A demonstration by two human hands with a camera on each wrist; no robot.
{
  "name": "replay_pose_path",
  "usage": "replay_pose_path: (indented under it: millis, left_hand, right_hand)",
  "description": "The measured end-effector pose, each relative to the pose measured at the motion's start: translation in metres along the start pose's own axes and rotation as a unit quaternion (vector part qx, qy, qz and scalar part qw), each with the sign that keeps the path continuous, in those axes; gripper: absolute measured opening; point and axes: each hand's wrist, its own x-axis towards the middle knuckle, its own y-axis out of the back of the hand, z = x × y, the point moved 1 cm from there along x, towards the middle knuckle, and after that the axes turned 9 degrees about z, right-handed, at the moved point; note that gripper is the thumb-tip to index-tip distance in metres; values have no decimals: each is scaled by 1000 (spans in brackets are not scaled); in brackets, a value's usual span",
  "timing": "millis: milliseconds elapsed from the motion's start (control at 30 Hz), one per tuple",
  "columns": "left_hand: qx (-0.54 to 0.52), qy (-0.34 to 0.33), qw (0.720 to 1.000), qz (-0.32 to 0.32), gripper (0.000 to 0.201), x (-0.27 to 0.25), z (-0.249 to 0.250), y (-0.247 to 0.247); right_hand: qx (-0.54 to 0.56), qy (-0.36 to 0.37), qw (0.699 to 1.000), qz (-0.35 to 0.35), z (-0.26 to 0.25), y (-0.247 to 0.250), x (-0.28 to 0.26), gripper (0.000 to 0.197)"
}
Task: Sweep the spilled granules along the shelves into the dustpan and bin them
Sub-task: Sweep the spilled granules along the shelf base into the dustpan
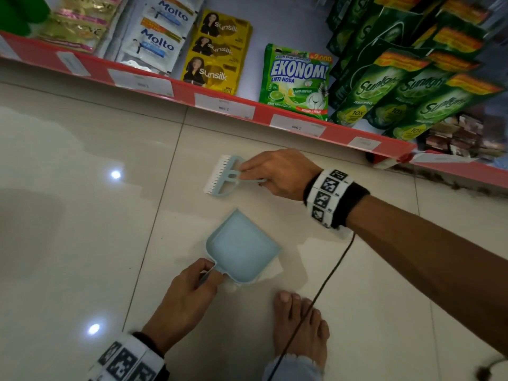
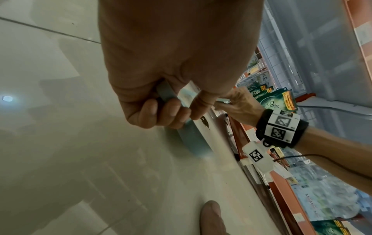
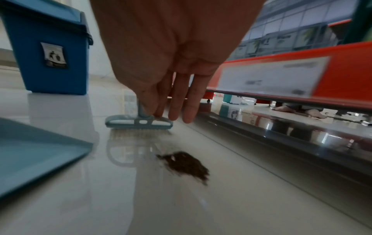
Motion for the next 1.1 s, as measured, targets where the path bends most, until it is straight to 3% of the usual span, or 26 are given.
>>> replay_pose_path:
  millis: [200, 400, 467, 600, 667, 900, 1000, 1100]
  left_hand:
    - [-36, -3, 999, 15, 21, 4, -4, 6]
    - [-36, -8, 999, 24, 24, 16, -1, 9]
    - [-34, -8, 999, 24, 24, 19, 0, 10]
    - [-39, -9, 999, 25, 23, 22, 0, 12]
    - [-39, -14, 999, 28, 23, 23, 0, 14]
    - [-47, 5, 998, 32, 27, 34, 8, 6]
    - [-31, 3, 999, 19, 26, 38, 14, 2]
    - [-16, -3, 1000, 14, 26, 42, 16, 2]
  right_hand:
    - [-19, -34, 999, 18, 57, 18, -53, 37]
    - [8, -29, 991, 127, 59, 31, -53, 38]
    - [26, -26, 993, 116, 46, 28, -45, 38]
    - [-9, -33, 999, 16, 37, 20, -40, 35]
    - [-5, -55, 998, 14, 41, 23, -48, 33]
    - [-5, -157, 976, 152, 50, 35, -68, 29]
    - [-31, -213, 969, 123, 48, 32, -58, 30]
    - [-19, -191, 980, 49, 36, 25, -53, 31]
